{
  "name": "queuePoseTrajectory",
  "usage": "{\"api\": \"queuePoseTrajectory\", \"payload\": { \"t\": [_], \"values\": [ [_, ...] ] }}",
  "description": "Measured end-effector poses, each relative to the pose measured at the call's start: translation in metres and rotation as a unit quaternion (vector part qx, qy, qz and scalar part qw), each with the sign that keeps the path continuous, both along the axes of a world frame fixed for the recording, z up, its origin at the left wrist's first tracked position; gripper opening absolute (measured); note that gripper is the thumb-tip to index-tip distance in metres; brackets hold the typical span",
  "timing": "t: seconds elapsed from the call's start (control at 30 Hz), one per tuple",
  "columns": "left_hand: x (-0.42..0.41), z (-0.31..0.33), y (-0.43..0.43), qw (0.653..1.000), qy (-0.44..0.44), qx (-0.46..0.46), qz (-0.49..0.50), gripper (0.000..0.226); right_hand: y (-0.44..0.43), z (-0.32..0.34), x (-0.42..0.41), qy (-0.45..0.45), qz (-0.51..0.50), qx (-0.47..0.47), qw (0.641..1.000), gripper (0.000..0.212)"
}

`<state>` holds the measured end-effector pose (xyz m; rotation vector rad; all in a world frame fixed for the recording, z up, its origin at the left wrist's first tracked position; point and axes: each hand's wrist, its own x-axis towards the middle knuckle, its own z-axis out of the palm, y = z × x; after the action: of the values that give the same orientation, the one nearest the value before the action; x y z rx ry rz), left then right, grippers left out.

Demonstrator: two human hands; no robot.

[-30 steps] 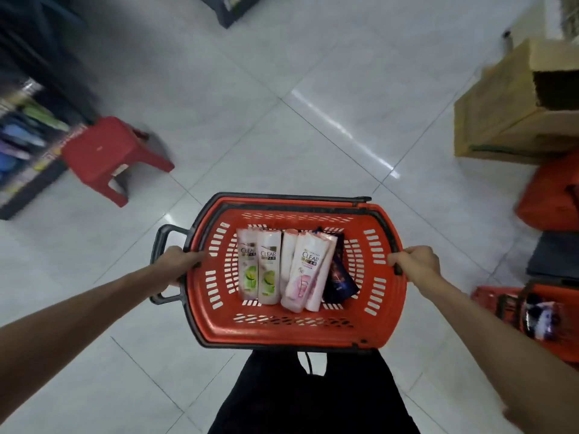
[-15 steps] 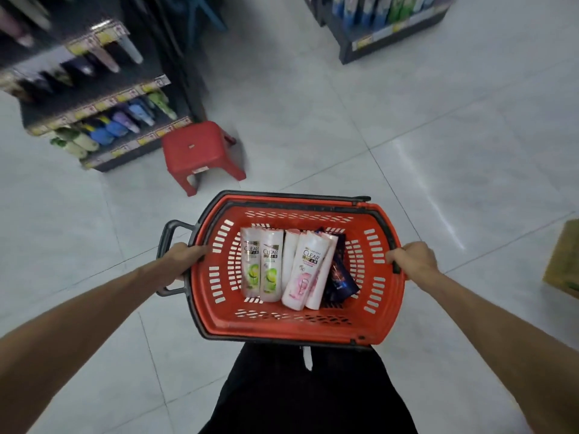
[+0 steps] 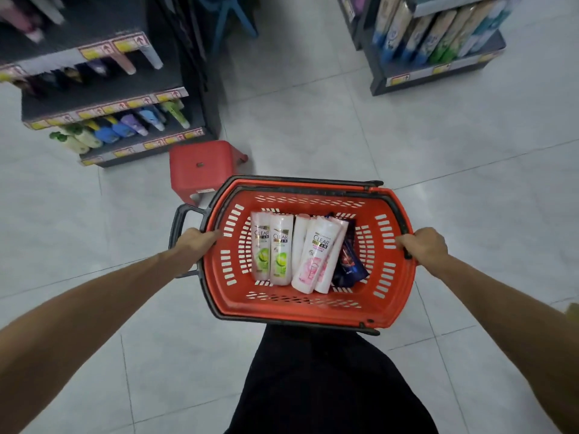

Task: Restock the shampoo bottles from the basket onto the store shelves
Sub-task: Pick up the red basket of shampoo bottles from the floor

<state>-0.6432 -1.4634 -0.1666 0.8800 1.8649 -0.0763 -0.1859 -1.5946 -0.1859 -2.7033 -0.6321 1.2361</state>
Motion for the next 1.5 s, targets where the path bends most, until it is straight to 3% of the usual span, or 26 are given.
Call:
{"api": "queuePoseTrajectory", "payload": {
  "t": [0.53, 0.8, 0.97, 1.13, 1.27, 1.4, 1.5],
  "values": [
    [0.054, -0.011, 0.294, 0.998, 0.000, -0.060, 0.027, 0.027, 0.289, 0.003, 0.061, 0.003, -0.003, -0.032, 0.999, 0.028],
    [0.102, -0.013, 0.436, 0.994, 0.026, -0.040, 0.098, 0.027, 0.500, -0.013, 0.119, 0.039, 0.055, -0.029, 0.997, 0.027],
    [0.127, -0.015, 0.513, 0.993, 0.057, -0.039, 0.092, 0.057, 0.598, -0.001, 0.149, 0.032, 0.086, -0.024, 0.996, 0.025],
    [0.161, -0.018, 0.600, 0.989, 0.011, -0.047, 0.139, 0.053, 0.685, 0.002, 0.180, 0.020, 0.070, -0.027, 0.997, 0.029],
    [0.167, -0.049, 0.688, 0.981, -0.028, -0.063, 0.184, 0.067, 0.756, -0.004, 0.198, 0.012, 0.030, -0.034, 0.999, 0.029],
    [0.170, -0.085, 0.787, 0.981, -0.058, -0.095, 0.160, 0.096, 0.820, -0.003, 0.207, -0.009, -0.002, -0.045, 0.999, 0.019],
    [0.171, -0.104, 0.847, 0.976, -0.087, -0.131, 0.153, 0.103, 0.868, -0.004, 0.214, -0.020, -0.017, -0.050, 0.998, 0.017]
  ]
}}
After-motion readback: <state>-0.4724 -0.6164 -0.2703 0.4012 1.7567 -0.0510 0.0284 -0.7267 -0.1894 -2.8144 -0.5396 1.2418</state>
